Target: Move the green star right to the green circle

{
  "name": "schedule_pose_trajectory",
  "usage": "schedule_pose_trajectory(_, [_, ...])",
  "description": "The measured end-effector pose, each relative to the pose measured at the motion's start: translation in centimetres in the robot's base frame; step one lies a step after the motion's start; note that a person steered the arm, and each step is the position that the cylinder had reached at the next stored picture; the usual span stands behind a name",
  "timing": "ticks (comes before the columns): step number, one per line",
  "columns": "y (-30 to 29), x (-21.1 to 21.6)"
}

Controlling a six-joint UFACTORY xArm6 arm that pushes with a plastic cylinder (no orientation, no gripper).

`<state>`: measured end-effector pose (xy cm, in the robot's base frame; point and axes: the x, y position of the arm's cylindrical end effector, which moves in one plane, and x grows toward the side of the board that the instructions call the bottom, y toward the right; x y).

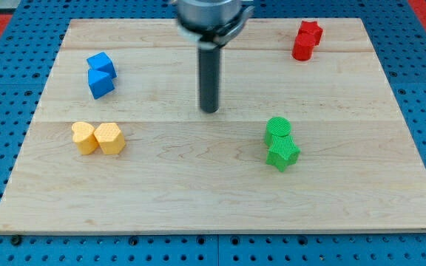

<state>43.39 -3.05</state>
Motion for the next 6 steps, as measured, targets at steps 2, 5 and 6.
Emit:
schedule_pose_trajectory(2, [-0.4, 7.9])
schedule_pose_trajectory(5, [10.8, 8.2])
schedule_pose_trajectory(6, [15.8, 5.8])
